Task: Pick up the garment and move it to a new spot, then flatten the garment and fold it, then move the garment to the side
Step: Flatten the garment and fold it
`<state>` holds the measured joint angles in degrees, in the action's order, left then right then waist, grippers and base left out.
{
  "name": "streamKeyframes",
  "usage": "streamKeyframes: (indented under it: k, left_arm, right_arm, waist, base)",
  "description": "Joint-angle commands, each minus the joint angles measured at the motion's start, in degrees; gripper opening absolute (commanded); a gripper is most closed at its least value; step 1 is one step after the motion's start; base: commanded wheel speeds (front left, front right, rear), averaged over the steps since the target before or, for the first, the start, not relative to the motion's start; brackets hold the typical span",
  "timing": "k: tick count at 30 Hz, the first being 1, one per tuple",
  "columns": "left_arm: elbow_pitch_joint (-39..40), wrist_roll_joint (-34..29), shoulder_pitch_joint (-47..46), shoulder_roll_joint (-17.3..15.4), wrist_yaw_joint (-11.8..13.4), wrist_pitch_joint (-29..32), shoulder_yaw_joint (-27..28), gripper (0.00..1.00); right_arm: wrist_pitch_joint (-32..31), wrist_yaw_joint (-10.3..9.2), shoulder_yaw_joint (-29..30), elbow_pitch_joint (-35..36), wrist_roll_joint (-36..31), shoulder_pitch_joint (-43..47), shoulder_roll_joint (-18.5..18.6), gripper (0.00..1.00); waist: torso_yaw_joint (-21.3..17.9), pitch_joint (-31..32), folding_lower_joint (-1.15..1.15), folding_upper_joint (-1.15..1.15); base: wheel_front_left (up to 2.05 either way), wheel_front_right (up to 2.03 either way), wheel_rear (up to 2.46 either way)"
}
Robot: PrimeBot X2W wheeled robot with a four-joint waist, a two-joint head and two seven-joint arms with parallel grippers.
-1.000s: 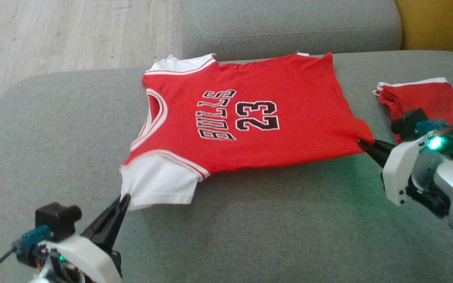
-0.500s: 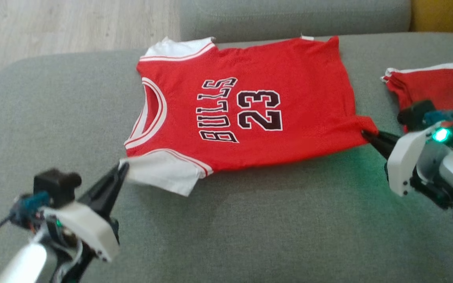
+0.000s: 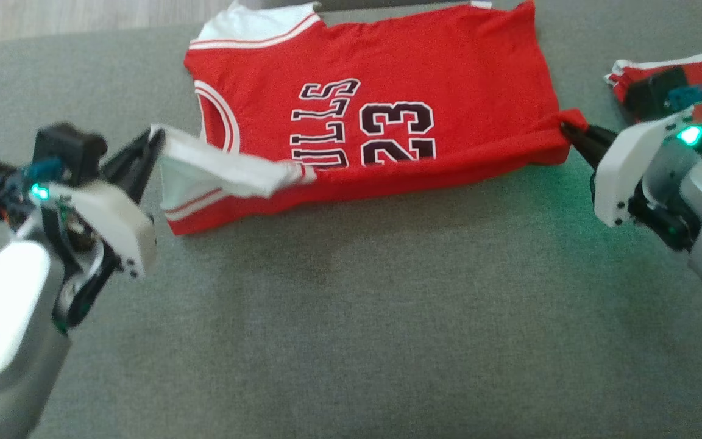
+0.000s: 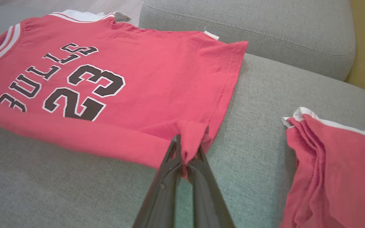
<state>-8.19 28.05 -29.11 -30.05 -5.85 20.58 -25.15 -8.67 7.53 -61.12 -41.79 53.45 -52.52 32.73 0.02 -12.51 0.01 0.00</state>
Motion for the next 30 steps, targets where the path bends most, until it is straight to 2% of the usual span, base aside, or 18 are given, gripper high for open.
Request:
streamKeyframes:
  k: [1, 5, 11, 12, 13, 15, 17, 21, 23, 25, 27, 30]
  left_arm:
    - [0.7, -0.5, -4.0, -2.3, -0.2, 0.0, 2.1, 0.00]
    - [-6.7, -3.1, -11.1, -1.7, -1.0, -0.9, -1.5, 0.00]
    - [-14.4, -5.6, -17.7, -0.2, -1.3, -4.1, -3.9, 0.00]
    - [-15.9, -5.9, -18.9, 0.6, -0.8, -5.3, -3.8, 0.97]
    - [-17.3, -6.2, -19.9, 1.5, -0.3, -6.8, -3.6, 1.00]
    - [-19.8, -6.3, -21.6, 3.4, 0.9, -9.7, -3.1, 1.00]
    - [-21.5, -6.9, -23.1, 4.8, 3.3, -14.0, -2.0, 1.00]
    - [-23.3, -6.4, -24.2, 7.5, 8.1, -24.6, 1.6, 1.00]
    - [-23.3, -5.2, -23.5, 8.8, 9.6, -29.7, 3.6, 1.00]
    - [-22.6, -3.9, -21.8, 10.1, 10.6, -33.1, 5.2, 1.00]
    - [-21.0, -3.1, -19.2, 11.1, 11.1, -34.6, 6.3, 1.00]
    - [-18.1, -2.4, -14.0, 12.4, 11.7, -35.3, 7.5, 1.00]
  right_arm:
    - [-0.1, -0.04, 0.6, 0.3, 0.3, -1.4, 0.2, 0.00]
    - [-0.8, -0.04, 0.2, -2.4, 0.2, -4.2, -1.6, 0.00]
    - [-0.5, -0.04, 0.0, -5.0, 0.2, -6.4, -3.0, 0.00]
    - [0.0, -0.04, 0.4, -6.0, 0.3, -7.0, -3.3, 1.00]
    - [0.2, -0.04, 0.7, -6.8, 0.5, -7.4, -3.8, 1.00]
    - [1.7, -0.04, 2.1, -8.2, 1.1, -8.6, -4.6, 1.00]
    - [4.6, -0.04, 3.3, -9.4, 0.9, -10.0, -5.1, 1.00]
    - [14.6, -0.04, 7.3, -11.0, 0.6, -12.0, -6.8, 1.00]
    - [20.0, -0.04, 9.6, -12.1, 0.3, -12.0, -8.0, 1.00]
    - [22.8, -0.04, 12.4, -13.1, -0.3, -11.6, -9.2, 1.00]
    - [23.6, -0.04, 16.6, -12.9, -1.6, -10.8, -10.2, 1.00]
    - [23.6, -0.04, 27.8, -8.0, -7.8, -7.0, -10.9, 1.00]
  waist:
    - [-0.2, -1.0, -0.01, 0.00]
    - [-0.5, -3.3, -0.01, 0.00]
    - [-0.6, -5.3, -0.01, 0.00]
    - [-0.6, -5.6, -0.01, 0.00]
    - [-0.6, -5.8, -0.01, 0.00]
    - [-0.6, -6.1, -0.01, 0.00]
    - [-0.6, -6.1, -0.01, 0.00]
    - [-0.6, -5.1, -0.01, 0.00]
    - [-0.5, -4.1, -0.01, 0.00]
    - [-0.4, -2.9, -0.01, 0.00]
    - [-0.3, -1.6, -0.01, 0.00]
    - [-0.1, -0.1, -0.01, 0.00]
  base:
    - [0.00, 0.00, 0.00]
    - [0.00, 0.00, 0.00]
    - [0.00, 0.00, 0.00]
    - [0.00, 0.00, 0.00]
    - [0.00, 0.00, 0.00]
    - [0.00, 0.00, 0.00]
    - [0.00, 0.00, 0.00]
    - [0.00, 0.00, 0.00]
    - [0.00, 0.00, 0.00]
    - [0.00, 0.00, 0.00]
    - [0.00, 0.00, 0.00]
    - [0.00, 0.00, 0.00]
